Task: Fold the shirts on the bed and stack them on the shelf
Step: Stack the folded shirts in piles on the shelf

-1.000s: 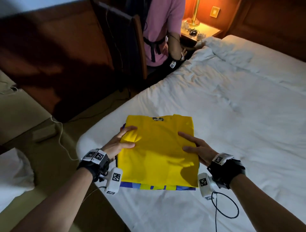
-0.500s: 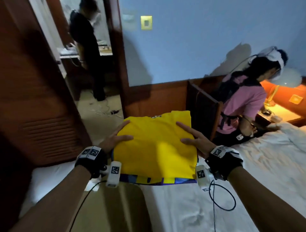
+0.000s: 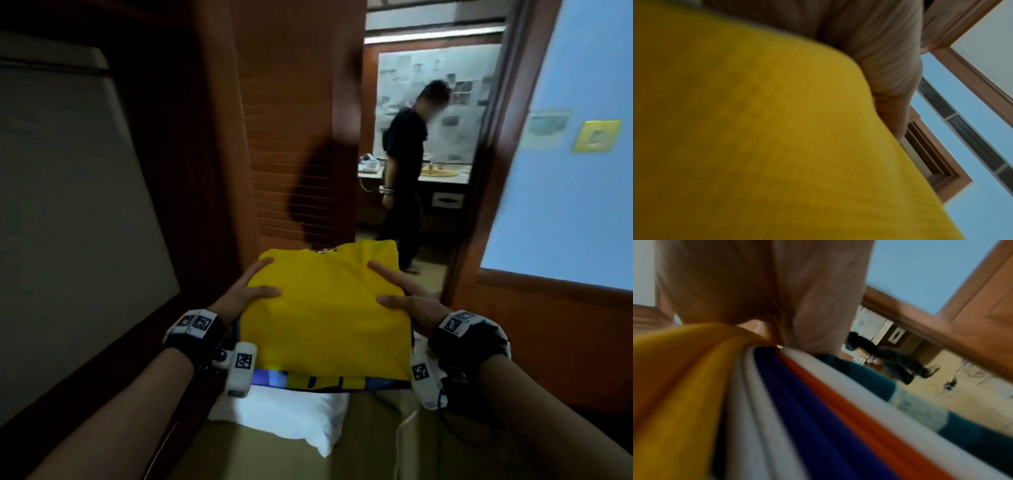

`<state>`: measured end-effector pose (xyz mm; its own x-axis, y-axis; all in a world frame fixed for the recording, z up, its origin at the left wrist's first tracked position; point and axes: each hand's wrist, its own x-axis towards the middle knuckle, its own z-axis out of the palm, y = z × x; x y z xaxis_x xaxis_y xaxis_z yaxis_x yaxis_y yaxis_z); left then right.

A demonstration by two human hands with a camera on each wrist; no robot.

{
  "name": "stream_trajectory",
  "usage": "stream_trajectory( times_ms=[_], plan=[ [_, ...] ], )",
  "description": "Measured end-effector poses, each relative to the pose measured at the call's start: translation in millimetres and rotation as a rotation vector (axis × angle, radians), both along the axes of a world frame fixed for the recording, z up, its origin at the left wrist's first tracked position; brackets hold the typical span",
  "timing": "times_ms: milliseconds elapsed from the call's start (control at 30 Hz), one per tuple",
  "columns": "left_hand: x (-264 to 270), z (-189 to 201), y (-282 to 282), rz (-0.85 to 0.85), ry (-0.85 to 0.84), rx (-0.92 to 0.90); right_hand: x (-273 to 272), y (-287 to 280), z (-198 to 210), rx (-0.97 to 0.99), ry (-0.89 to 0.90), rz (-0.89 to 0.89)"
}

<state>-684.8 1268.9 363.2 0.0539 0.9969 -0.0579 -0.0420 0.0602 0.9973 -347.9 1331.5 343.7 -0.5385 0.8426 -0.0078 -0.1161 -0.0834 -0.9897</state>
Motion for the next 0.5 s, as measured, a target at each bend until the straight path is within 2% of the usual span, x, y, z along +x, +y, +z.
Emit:
stream_trajectory(
  times_ms=[100,267,500],
  plan=[
    [-57,7,10,0.147,0.021,-0.001,-72,59,1,0.031,0.009,0.17],
    [-140,15,22,0.433,0.146,0.073,-191,137,17,0.116,0.029,0.398],
    [-220,26,5,0.784,0.092,0.053,-358,208,39,0.261,-0.026,0.711]
  ],
)
